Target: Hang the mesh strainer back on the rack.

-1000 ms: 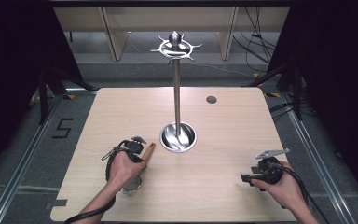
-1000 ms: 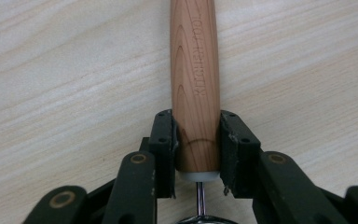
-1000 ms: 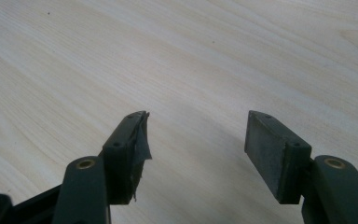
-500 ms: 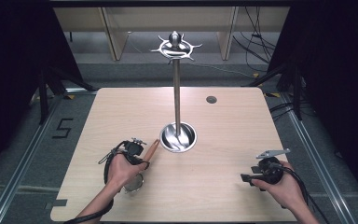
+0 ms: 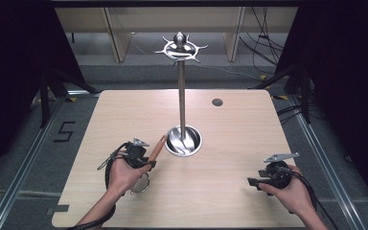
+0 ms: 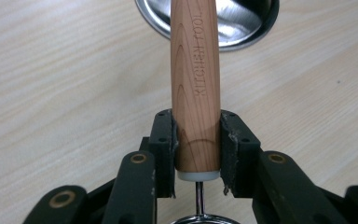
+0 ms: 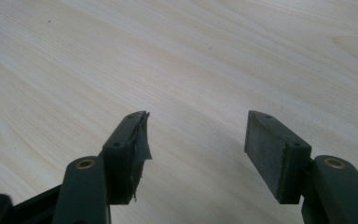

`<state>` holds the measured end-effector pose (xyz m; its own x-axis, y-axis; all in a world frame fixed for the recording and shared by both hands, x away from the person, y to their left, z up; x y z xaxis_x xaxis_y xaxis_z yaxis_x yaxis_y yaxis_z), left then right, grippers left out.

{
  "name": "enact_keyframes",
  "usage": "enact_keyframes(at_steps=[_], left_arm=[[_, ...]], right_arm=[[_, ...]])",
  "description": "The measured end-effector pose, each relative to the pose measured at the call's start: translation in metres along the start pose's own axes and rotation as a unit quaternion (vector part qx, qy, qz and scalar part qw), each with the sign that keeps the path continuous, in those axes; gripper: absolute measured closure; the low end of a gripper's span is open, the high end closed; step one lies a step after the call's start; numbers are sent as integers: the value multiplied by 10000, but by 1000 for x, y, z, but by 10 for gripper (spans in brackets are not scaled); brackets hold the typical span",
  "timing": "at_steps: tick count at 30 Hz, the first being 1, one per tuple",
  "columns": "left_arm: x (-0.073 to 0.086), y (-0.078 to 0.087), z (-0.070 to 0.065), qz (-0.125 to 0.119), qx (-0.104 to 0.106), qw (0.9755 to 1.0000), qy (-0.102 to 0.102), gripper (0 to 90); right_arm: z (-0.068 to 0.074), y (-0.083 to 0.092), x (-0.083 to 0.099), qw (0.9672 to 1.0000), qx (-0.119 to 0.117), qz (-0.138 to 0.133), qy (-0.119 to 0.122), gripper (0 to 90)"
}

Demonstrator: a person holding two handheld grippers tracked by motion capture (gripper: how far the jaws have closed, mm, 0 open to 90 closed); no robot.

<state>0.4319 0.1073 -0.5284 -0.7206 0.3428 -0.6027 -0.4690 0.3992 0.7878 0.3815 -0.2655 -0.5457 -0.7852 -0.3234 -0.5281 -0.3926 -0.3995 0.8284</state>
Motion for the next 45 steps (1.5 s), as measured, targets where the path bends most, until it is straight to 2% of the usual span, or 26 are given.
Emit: enact_keyframes(at_steps=[3,5,6,7,8,9,11,14,15,20,21,22,24,28,30,31,32,33,35,37,39,40,41,42,43,45], left_arm=[[-3,2,-1,-169,50,9998,29,680],[-5,4,-1,-239,119,9996,62,680],[-6,6,-1,-283,136,9995,64,680],[-7,7,0,-316,139,9994,58,680],[-8,9,2,-376,96,9992,25,680],[-10,10,2,-446,84,9990,51,680],[-12,14,3,-515,107,9986,-11,680],[-17,17,3,-758,66,9971,85,680],[-18,19,3,-787,71,9968,82,680],[-24,25,-1,-1000,115,9949,95,680],[-25,26,-2,-1021,135,9946,85,680],[-26,27,-2,-1051,136,9943,82,680],[-29,29,-3,-1207,109,9925,132,680],[-36,37,-3,-1405,44,9900,156,680],[-37,39,-4,-1391,48,9902,105,680],[-36,40,-5,-1353,119,9907,100,680],[-36,40,-5,-1378,102,9903,108,680],[-35,40,-6,-1390,111,9902,114,680],[-35,40,-6,-1389,89,9902,100,680],[-37,40,-7,-1421,107,9897,103,680],[-38,42,-8,-1451,110,9893,108,680],[-38,43,-8,-1461,81,9892,119,680],[-39,44,-9,-1504,98,9885,119,680],[-39,45,-9,-1464,129,9891,98,680],[-39,45,-10,-1489,114,9887,136,680],[-40,46,-10,-1501,106,9885,151,680]], right_arm=[[-1,0,-1,10000,6,-25,40,400],[0,-4,-5,9995,44,-306,-51,400],[0,-3,-5,9995,17,-313,-4,400],[-2,1,-3,9998,34,-111,129,401],[-1,2,-2,9999,26,-83,58,401],[-3,1,-4,9997,36,-168,183,401],[-2,1,-4,9997,36,-158,171,401],[-2,1,-4,9997,36,-163,169,401],[-1,2,-3,9999,28,-95,60,400],[-2,1,-3,9998,53,-161,133,401],[0,3,-2,10000,38,-68,-12,401],[0,3,-2,10000,41,-71,-21,401],[-1,3,-4,9998,31,-180,61,401],[-1,3,-4,9999,50,-151,-8,401],[-1,0,-7,9993,26,-360,31,401],[-4,0,-8,9988,105,-434,195,401],[-2,1,-8,9990,52,-420,107,401],[-2,4,-6,9996,64,-252,67,401],[-6,3,-8,9991,127,-351,216,401],[-5,4,-7,9994,113,-314,134,401],[-7,3,-9,9989,114,-386,240,401],[-4,3,-8,9993,97,-348,104,401],[-6,3,-8,9992,119,-346,184,401],[-4,5,-6,9997,115,-226,-8,401],[-5,3,-9,9991,99,-376,176,401],[-7,3,-9,9988,114,-391,268,401]])
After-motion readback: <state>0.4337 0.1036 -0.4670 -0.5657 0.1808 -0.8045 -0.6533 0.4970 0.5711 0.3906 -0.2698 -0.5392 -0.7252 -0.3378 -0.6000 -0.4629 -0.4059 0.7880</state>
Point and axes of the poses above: each handheld gripper's, and its own axes: y roughly backward along the jaws, x roughly out of its underside, z roughly to its left, the point moved 9 cm from there along -y, roughly forward along the jaws, and after that the axes turned 1 degree about z, right-handed, at the moved point
